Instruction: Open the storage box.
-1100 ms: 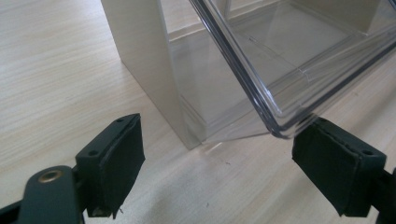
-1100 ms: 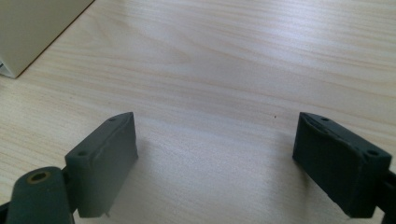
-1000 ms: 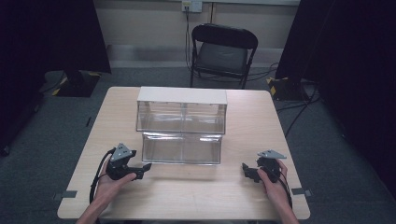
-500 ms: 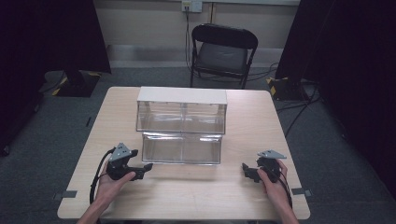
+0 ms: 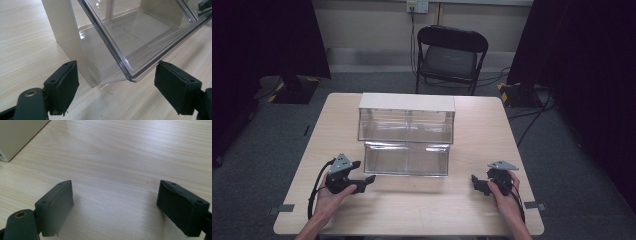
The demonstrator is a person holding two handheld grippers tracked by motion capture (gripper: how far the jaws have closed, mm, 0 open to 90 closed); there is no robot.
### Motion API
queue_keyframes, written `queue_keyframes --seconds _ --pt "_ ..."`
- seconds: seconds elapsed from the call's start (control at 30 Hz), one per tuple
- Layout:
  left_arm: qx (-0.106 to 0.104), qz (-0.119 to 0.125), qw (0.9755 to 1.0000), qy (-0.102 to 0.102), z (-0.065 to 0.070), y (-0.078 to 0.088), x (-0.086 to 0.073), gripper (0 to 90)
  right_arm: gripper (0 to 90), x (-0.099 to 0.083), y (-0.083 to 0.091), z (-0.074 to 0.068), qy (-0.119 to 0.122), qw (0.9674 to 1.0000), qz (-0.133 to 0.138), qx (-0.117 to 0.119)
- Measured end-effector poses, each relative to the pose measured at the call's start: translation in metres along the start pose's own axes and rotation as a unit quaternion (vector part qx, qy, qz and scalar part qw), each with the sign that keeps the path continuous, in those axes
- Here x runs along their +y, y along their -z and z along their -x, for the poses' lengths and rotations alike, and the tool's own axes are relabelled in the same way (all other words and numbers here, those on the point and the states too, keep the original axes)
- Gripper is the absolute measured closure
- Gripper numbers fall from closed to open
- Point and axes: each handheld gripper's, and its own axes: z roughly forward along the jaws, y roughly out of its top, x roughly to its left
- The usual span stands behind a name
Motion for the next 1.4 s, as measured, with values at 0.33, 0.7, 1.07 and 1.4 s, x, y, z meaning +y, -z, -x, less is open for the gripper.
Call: queue_keyframes --seconds 0.33,0.7,1.07,1.4 --pt "0.002 0.001 1.0 -0.002 -0.0005 0.0013 -0.0009 20.1 12.9 0.0 0.0 0.0 0.0 1.0 0.0 0.0" --pt "0.001 0.006 1.0 0.0 -0.001 0.0032 -0.0011 17.8 12.9 0.0 0.0 0.0001 0.001 1.0 0.0 0.0" --pt "-0.004 0.017 0.9998 -0.002 -0.0009 0.0062 -0.0009 17.5 13.0 0.0 0.0 0.0 0.0 1.0 0.0 0.0" --pt "-0.006 0.018 0.9998 -0.002 -0.0001 0.0066 -0.0001 17.2 12.9 0.0 0.0 0.0001 0.001 1.0 0.0 0.0"
